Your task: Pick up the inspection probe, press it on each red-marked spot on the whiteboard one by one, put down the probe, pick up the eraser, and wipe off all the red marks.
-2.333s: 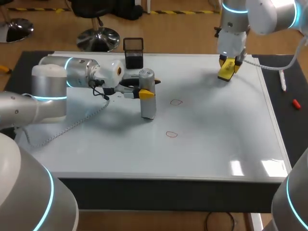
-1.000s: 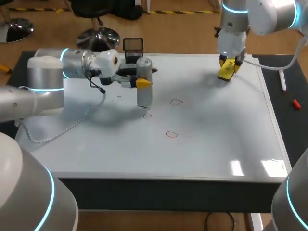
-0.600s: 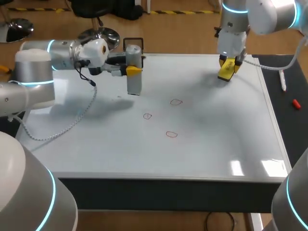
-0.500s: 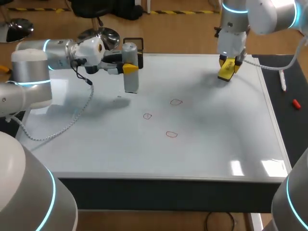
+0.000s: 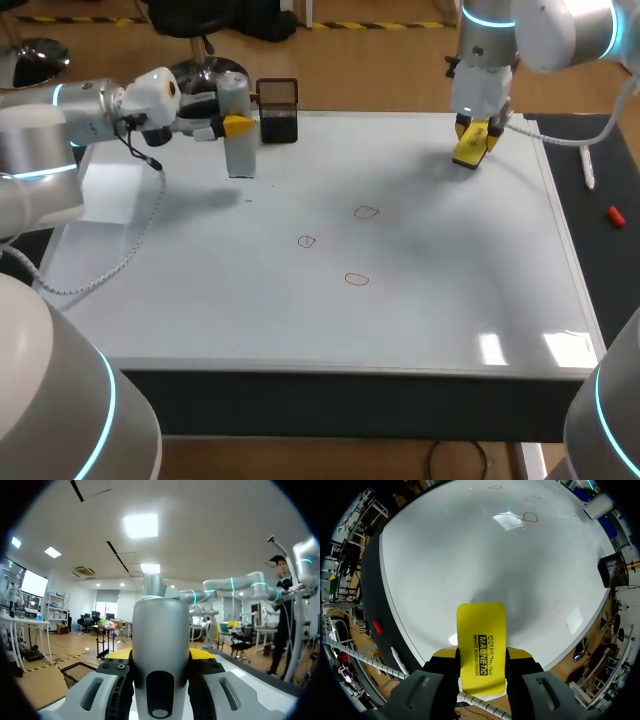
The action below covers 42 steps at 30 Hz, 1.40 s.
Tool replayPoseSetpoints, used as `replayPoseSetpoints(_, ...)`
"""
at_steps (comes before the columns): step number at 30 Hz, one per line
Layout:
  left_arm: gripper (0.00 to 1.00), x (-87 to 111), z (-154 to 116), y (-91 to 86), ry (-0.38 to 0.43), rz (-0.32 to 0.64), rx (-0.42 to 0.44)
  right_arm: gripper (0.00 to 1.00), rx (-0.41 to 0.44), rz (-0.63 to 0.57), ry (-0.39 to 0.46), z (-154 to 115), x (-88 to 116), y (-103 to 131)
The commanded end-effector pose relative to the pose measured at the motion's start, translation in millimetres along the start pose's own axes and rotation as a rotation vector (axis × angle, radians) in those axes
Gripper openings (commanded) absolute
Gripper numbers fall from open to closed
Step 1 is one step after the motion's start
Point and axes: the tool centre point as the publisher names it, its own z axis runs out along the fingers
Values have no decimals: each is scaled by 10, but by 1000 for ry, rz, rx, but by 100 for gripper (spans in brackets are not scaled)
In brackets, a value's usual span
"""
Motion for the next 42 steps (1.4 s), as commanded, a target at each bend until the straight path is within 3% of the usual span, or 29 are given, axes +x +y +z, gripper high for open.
replayPoseSetpoints(1, 0, -65, -69, -64, -6, 2, -7, 0, 2, -2, 2, -15, 7, -2)
replayPoseSetpoints(10, 0, -305, -280, -110, -49, -4, -12, 0, 2, -2, 2, -15, 7, -2)
replayPoseSetpoints(16, 0, -347, -345, -132, -68, -5, -2, 0, 2, -2, 2, -15, 7, -2)
replayPoseSetpoints(42, 0, -314, -394, -146, -82, -7, 9, 0, 2, -2, 2, -15, 7, -2)
